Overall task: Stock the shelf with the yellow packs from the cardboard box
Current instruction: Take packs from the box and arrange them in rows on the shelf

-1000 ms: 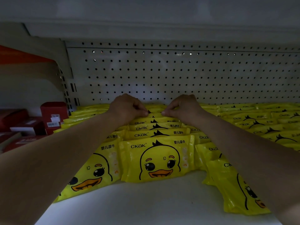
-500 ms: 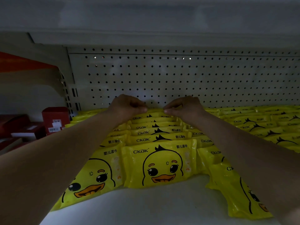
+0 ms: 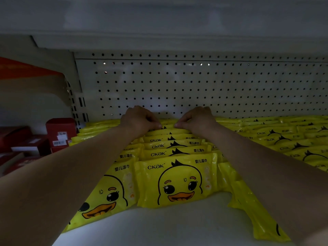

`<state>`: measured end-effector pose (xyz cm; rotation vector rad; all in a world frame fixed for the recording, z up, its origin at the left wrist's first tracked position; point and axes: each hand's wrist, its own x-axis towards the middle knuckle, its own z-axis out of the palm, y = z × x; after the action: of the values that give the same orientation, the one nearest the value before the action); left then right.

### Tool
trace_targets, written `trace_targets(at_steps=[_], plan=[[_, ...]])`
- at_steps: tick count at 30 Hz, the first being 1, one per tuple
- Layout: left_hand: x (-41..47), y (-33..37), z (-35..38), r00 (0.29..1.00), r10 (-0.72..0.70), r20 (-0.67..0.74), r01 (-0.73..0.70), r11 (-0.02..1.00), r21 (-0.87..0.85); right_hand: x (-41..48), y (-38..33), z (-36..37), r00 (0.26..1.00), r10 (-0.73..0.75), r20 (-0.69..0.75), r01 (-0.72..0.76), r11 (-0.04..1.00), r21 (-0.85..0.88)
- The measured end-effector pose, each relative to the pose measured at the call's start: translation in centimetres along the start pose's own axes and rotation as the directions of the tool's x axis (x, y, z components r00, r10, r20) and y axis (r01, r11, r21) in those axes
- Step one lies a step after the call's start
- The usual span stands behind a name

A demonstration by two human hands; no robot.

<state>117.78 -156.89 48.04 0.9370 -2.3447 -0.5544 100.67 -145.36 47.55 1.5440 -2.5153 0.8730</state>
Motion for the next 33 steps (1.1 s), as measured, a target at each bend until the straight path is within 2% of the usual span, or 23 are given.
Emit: trace_targets(at_steps=[5,7,12,16,26,31,33], plan=[[0.1,0.2,0.1,0.996,0.081,-0.027,-0.074,0.976,0.207,-0.8,-1.0,-1.0,0.999,-0.010,0.042,0.014,0.993,-0.116],[0.0,0.3,0.1,0.993,0.110,-0.041,-0.097,0.967,0.237,-0.9,-1.1,-1.2,0.999,-0.021,0.035,0.025,0.993,-0.118],[-0.1,-0.3,-0.6,0.992,0.101,-0.075,-0.088,0.983,0.159,-0.8,-1.1,-0.7,1.000,-0.012,0.025,0.015,0.993,-0.116],[-0.6,-0.9,-1.6,0.994,0.113,-0.007,-0.112,0.993,0.020,-0.2,-0.7,-0.5,0.999,0.006,0.053,0.000,0.993,-0.115],[-0.3,-0.7,-1.8,0.991,0.068,0.114,-0.077,0.994,0.081,0.2,-0.4,-0.7,0.997,0.005,0.078,0.006,0.990,-0.142],[0.1,-0.6,-2.0,0.995,0.047,0.083,-0.042,0.997,-0.065,0.9,1.0,-1.0,1.000,-0.019,-0.011,0.020,0.990,0.140],[0.5,-0.5,-1.8,0.997,0.051,0.058,-0.047,0.997,-0.068,1.3,1.4,-1.0,1.000,0.009,-0.029,-0.004,0.988,0.154]])
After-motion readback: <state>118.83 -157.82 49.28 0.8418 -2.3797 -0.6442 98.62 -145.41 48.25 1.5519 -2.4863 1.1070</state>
